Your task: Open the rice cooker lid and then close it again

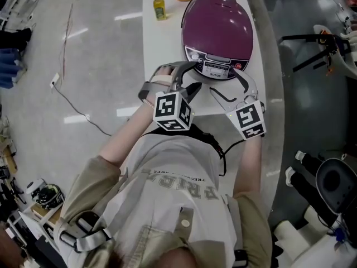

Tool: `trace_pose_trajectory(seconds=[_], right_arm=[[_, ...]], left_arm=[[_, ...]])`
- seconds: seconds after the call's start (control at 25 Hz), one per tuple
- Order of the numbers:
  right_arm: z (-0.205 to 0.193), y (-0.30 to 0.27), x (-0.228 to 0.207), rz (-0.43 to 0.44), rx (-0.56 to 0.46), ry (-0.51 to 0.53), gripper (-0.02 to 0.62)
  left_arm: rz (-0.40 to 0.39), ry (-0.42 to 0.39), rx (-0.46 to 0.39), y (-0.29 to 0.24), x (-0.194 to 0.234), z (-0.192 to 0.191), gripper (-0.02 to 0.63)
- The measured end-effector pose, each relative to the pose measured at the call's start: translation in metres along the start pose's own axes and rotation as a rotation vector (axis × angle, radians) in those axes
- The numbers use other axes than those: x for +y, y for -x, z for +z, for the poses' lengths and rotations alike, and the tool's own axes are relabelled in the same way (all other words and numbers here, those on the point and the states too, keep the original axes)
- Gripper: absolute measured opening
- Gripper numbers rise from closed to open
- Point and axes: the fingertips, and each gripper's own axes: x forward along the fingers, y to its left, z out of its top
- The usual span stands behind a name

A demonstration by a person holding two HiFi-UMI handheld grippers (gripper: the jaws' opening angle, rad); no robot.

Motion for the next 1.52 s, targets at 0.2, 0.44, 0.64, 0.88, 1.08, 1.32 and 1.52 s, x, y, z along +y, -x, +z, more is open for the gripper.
trace_pose_trajectory(seconds=[0.2, 0.44, 0.64, 0.88, 1.08, 1.32, 1.52], right_arm=[[-0.005, -0.006, 0.002, 0.032, 0.049, 0.046, 0.351], [-0.012, -0.010, -0.002, 0.070, 0.111, 0.097, 0.357], [-0.019, -0.013, -0.003, 0.124, 0.161, 0.151, 0.368], [-0.022, -0.020, -0.005, 0.188, 0.202, 0.203, 0.372], [-0.021, -0.023, -0.006, 0.213, 0.218, 0.246, 0.373], [-0.025, -0.026, -0.003, 0.245, 0.250, 0.285, 0.376], [-0.028, -0.026, -0.002, 0.269, 0.273, 0.307, 0.385]], left_arm=[[-0.025, -0.039, 0.025, -0.007, -0.004, 0.003, 0.308], [-0.029, -0.084, 0.079, -0.018, -0.002, 0.005, 0.336], [-0.037, -0.112, 0.121, -0.028, -0.004, 0.010, 0.355], [-0.041, -0.156, 0.174, -0.039, -0.002, 0.011, 0.377], [-0.045, -0.203, 0.225, -0.048, -0.004, 0.010, 0.387], [-0.047, -0.231, 0.263, -0.053, -0.003, 0.007, 0.387], [-0.063, -0.246, 0.295, -0.057, -0.006, 0.000, 0.387]])
